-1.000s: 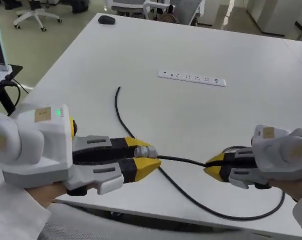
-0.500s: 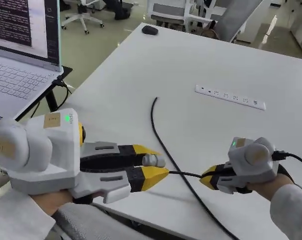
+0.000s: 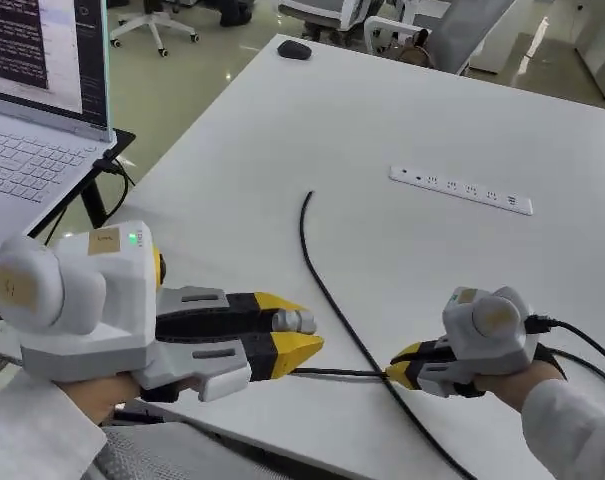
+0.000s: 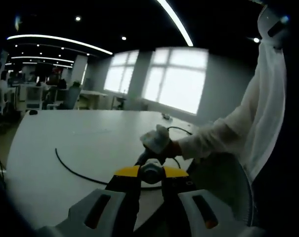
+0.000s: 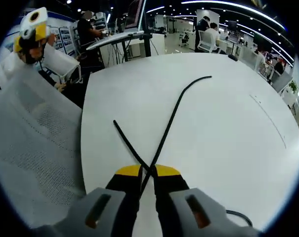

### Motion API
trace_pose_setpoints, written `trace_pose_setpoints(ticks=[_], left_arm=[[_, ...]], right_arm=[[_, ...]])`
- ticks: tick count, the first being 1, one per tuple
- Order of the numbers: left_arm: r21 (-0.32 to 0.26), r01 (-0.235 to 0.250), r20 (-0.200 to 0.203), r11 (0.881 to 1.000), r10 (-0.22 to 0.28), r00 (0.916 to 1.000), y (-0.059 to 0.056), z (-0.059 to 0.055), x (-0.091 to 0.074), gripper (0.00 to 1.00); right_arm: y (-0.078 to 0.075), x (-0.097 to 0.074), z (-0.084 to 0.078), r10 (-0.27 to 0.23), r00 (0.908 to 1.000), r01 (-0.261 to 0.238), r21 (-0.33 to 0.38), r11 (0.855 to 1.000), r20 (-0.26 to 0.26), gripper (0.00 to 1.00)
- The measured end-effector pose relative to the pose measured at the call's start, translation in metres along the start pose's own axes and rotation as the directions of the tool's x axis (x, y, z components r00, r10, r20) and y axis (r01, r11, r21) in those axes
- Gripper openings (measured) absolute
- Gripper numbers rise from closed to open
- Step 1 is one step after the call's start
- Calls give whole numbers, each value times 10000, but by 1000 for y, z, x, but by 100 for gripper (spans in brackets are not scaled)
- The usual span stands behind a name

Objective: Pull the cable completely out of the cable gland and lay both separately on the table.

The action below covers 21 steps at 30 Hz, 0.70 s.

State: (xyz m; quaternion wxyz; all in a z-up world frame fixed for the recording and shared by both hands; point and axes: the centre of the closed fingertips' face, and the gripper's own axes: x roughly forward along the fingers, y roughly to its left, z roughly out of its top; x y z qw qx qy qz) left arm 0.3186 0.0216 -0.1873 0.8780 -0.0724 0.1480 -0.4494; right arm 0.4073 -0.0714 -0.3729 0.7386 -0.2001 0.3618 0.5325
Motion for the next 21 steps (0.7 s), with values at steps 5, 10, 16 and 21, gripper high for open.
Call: trace_pose_setpoints(ticks=[5, 10, 16, 21], left_arm=[[-70, -35, -598, 10000, 31, 9982, 36, -16, 29, 17], [-228, -580, -1352, 9981, 544, 9893, 87, -47, 67, 17], [248, -642, -2274, 9976, 682, 9714, 121, -84, 97, 17], [362, -775, -2735, 9963, 844, 9582, 138, -117, 115, 17]], right_arm=[[5, -27, 21, -80, 9945, 42, 370, 9993, 1040, 22], [8, -70, 27, -803, 9777, 661, 786, 9947, 1942, 29], [9, -120, 20, -1832, 9434, 1304, 1989, 9713, 2765, 32], [9, -142, 5, -2564, 9286, 1839, 2674, 9459, 2684, 34]])
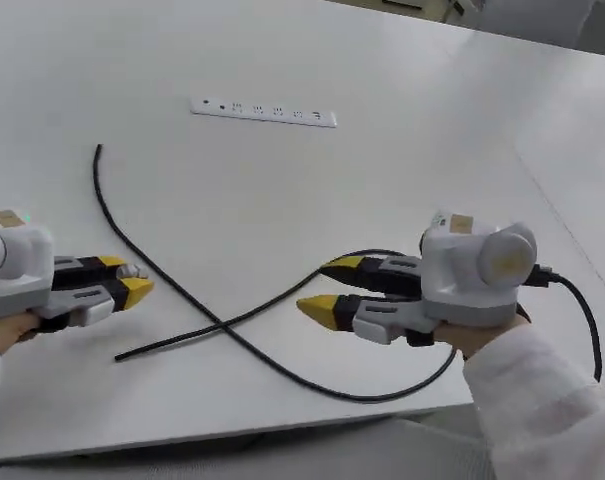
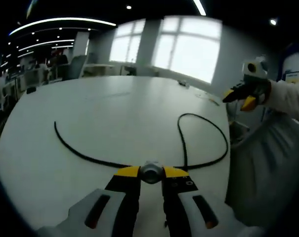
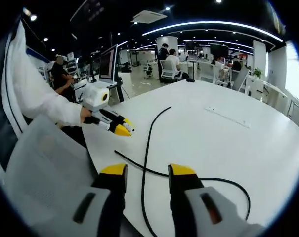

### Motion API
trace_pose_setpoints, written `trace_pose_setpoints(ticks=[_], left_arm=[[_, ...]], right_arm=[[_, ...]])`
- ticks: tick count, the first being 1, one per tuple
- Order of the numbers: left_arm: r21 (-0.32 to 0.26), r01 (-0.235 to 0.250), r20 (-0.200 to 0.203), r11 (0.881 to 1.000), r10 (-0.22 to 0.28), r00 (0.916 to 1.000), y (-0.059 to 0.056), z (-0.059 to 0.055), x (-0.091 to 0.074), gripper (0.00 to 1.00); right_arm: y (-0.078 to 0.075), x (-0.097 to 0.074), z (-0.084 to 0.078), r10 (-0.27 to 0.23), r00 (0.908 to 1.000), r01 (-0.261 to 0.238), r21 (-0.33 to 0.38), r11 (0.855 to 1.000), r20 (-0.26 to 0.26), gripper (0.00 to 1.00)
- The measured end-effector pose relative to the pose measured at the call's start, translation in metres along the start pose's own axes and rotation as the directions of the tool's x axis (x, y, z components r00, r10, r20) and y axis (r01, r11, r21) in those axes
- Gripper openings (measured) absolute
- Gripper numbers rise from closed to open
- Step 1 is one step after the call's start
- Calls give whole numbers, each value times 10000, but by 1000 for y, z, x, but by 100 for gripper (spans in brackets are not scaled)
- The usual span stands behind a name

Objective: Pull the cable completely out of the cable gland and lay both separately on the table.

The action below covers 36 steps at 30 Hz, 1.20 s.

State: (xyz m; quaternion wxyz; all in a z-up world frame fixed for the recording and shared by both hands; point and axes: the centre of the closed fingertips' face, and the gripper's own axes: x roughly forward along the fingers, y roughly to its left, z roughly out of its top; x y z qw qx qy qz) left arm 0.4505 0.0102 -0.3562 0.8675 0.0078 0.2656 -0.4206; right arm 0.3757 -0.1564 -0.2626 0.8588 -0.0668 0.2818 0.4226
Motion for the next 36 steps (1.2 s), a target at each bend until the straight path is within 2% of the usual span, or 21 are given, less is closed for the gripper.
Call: trace_pose_setpoints(ticks=[4, 7, 9, 11, 12, 13, 14, 16, 20, 21, 23, 26, 28, 29, 30, 31, 34, 35, 36], left_arm=[[-114, -236, -635, 9997, 229, 9977, 11, -26, 15, 17], [-118, -313, -886, 9994, 302, 9956, 15, -36, 19, 17], [125, -342, -1018, 9993, 353, 9942, 17, -40, 20, 17], [133, -345, -1056, 9993, 358, 9938, 18, -42, 22, 18], [310, -218, -743, 9993, 241, 9969, 16, -38, 23, 18], [177, -360, -905, 9992, 375, 9952, 18, -40, 22, 18], [228, -458, -758, 9987, 474, 9960, 19, -38, 22, 18], [152, -521, -720, 9985, 531, 9960, 19, -36, 23, 18], [331, -843, -993, 9959, 872, 9912, 17, -35, 17, 18], [283, -904, -967, 9955, 928, 9910, 17, -32, 14, 18], [-170, -1164, -800, 9931, 1147, 9902, 16, -20, 5, 19], [-272, -1118, -527, 9934, 1103, 9925, 7, 0, -11, 23], [-490, -1261, -262, 9908, 1249, 9918, -3, 19, -28, 26], [-618, -1189, 41, 9910, 1194, 9928, -12, 31, -38, 28], [-535, -1163, 216, 9918, 1176, 9928, -19, 39, -44, 29], [-356, -1156, 261, 9927, 1165, 9928, -30, 47, -55, 32], [-71, -970, 481, 9953, 972, 9941, -60, 64, -76, 39], [135, -874, 698, 9961, 862, 9938, -71, 70, -82, 40], [203, -833, 694, 9963, 817, 9942, -79, 72, -86, 42]], right_arm=[[-6, -8, -7, -350, 9994, 349, 416, 9985, 20, 35], [-7, -11, -10, -450, 9990, 447, 543, 9975, 34, 36], [-8, -14, -12, -503, 9987, 502, 608, 9969, 4, 36], [-10, -17, -15, -565, 9984, 566, 612, 9965, -35, 36], [-11, -18, -17, -584, 9983, 588, 651, 9961, -79, 36], [-12, -19, -19, -586, 9982, 591, 684, 9959, -104, 37], [-13, -20, -21, -616, 9980, 625, 727, 9954, -153, 37], [-14, -22, -23, -654, 9977, 667, 795, 9946, -193, 38], [-16, -24, -24, -705, 9975, 712, 981, 9926, -107, 40], [-16, -25, -24, -724, 9973, 730, 992, 9924, -94, 40], [-18, -27, -24, -810, 9967, 817, 1010, 9915, -108, 41], [-23, -32, -20, -1013, 9948, 994, 1176, 9881, 103, 43], [-28, -35, -21, -1252, 9920, 1225, 1272, 9843, 138, 45], [-31, -37, -21, -1440, 9894, 1401, 1371, 9806, 194, 46], [-33, -39, -22, -1517, 9881, 1468, 1416, 9790, 237, 47], [-37, -42, -22, -1690, 9851, 1620, 1602, 9737, 307, 49], [-40, -50, -20, -1770, 9829, 1645, 1893, 9681, 513, 51], [-41, -53, -19, -1793, 9822, 1658, 1887, 9679, 567, 51], [-42, -55, -18, -1817, 9816, 1679, 1891, 9675, 580, 51]])
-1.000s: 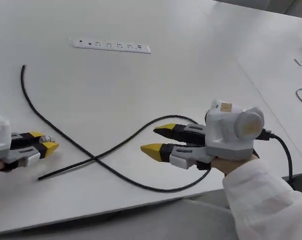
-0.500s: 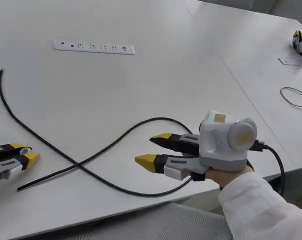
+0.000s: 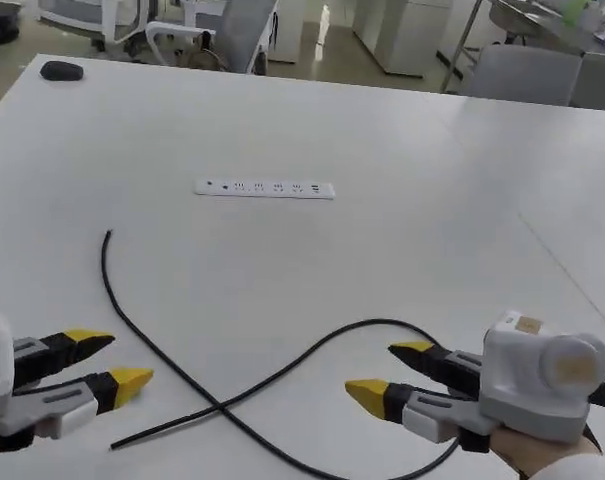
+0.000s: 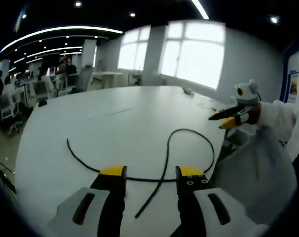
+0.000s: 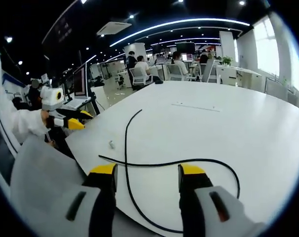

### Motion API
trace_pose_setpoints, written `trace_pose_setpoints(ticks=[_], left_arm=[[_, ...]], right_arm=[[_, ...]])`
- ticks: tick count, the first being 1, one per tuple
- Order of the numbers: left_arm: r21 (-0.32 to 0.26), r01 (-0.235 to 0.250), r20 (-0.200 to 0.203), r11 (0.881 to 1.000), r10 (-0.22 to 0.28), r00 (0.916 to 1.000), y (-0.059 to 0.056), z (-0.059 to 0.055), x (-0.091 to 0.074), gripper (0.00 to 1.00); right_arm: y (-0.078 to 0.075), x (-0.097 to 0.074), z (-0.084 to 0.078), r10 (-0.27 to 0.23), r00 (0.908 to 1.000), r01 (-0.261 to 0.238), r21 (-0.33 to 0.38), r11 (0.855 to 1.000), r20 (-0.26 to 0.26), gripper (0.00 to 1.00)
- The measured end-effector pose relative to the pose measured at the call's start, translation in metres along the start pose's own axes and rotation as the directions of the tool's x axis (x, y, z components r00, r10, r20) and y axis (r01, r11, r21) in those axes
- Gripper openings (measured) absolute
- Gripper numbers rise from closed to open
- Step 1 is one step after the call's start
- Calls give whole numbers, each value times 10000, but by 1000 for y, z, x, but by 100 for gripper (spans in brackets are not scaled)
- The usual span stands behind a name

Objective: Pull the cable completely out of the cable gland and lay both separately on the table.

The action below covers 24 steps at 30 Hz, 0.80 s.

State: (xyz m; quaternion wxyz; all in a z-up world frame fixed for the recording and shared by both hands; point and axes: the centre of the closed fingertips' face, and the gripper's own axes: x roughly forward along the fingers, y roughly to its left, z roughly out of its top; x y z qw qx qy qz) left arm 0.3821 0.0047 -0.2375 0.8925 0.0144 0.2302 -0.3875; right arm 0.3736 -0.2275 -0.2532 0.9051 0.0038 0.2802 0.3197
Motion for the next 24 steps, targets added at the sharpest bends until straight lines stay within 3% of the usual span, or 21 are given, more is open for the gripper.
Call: trace_pose_setpoints(ticks=[2, 4, 6, 9, 12, 17, 24], left_arm=[[-64, -42, -19, 10000, 42, 10000, -9, 3, -6, 44], [-222, -17, 188, 9998, 21, 9998, -22, 7, -12, 44], [-204, -45, 322, 9998, 51, 9995, -28, 6, -12, 45], [-275, -101, 262, 9996, 108, 9996, -28, -2, -9, 45], [-327, -154, 269, 9993, 162, 9995, -30, -6, -10, 44], [-354, -79, 492, 9993, 96, 9987, -30, -11, -6, 44], [-645, -255, 678, 9976, 299, 9973, -20, -9, -2, 49]], right_arm=[[-3, -3, 1, -47, 10000, 47, 1, 10000, 22, 50], [-4, -6, 4, -149, 9998, 148, 34, 9999, 139, 50], [-2, -5, 5, -124, 9995, 120, 130, 9998, 290, 49], [1, 2, 2, 52, 9996, -58, 225, 9997, 260, 49], [9, 9, -4, 210, 9997, -210, -19, 9998, -103, 49], [16, 15, -4, 157, 9999, -157, 101, 9998, 31, 50], [20, 19, -18, -166, 9990, 164, -72, 9998, -412, 49]])
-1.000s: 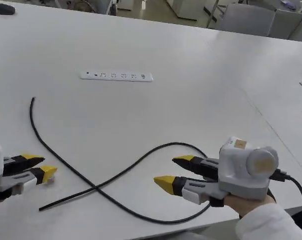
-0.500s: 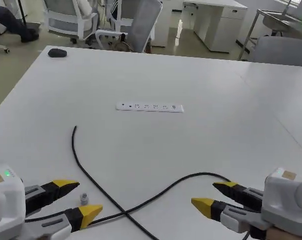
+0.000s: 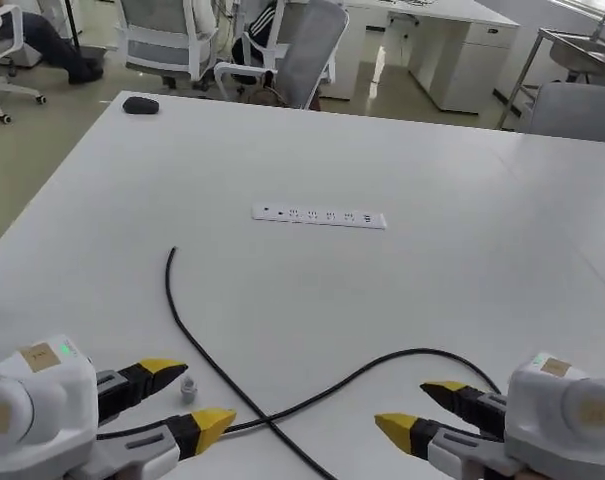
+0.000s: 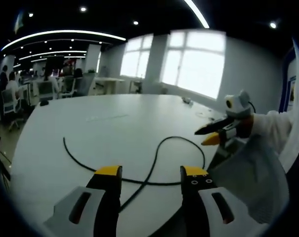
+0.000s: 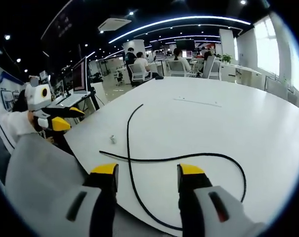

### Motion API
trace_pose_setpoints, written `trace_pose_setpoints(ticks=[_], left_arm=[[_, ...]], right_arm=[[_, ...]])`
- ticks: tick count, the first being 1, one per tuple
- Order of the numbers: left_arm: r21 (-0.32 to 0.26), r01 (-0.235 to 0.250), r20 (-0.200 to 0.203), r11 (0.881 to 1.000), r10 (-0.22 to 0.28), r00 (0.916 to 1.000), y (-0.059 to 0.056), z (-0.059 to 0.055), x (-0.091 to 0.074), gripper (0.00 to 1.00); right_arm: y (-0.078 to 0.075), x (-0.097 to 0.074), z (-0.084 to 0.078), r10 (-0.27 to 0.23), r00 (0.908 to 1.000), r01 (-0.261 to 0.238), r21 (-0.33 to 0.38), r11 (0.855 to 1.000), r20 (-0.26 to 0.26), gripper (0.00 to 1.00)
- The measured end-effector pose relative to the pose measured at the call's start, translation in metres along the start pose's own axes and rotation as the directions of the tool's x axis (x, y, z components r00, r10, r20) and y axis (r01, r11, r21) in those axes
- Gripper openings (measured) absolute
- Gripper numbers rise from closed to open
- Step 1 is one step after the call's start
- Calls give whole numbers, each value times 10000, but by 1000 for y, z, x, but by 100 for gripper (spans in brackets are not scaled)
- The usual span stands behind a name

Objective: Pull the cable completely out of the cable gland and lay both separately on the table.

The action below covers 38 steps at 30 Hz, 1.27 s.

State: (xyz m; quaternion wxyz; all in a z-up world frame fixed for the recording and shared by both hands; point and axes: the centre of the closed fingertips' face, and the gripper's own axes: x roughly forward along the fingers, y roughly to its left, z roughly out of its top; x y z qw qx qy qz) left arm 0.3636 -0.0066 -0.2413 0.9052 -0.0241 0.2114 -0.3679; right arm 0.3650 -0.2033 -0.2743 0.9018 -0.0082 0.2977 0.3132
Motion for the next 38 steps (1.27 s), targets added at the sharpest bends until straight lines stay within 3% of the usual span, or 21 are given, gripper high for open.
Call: trace_pose_setpoints(ticks=[3, 10, 18, 25, 38], left_arm=[[111, -126, -31, 9999, 126, 9999, 2, 0, 0, 51], [246, -70, -47, 9997, 71, 10000, 2, 0, 0, 51], [-51, -113, 109, 9999, 114, 9999, 5, 2, -1, 51], [-115, 218, -42, 9997, -218, 9998, -2, -2, 2, 50], [-221, 30, 106, 9998, -27, 9999, 0, 2, -1, 49]], right_arm=[[-2, 3, -8, -155, 9981, 111, -718, 9974, -603, 50], [6, 8, -11, -81, 9964, -45, -1462, 9892, -850, 50], [6, 8, -13, -85, 9953, -57, -1459, 9893, -963, 49], [0, 5, -14, -297, 9951, 176, -1267, 9918, -941, 47], [1, 6, -16, -243, 9943, 113, -1243, 9922, -1037, 47]])
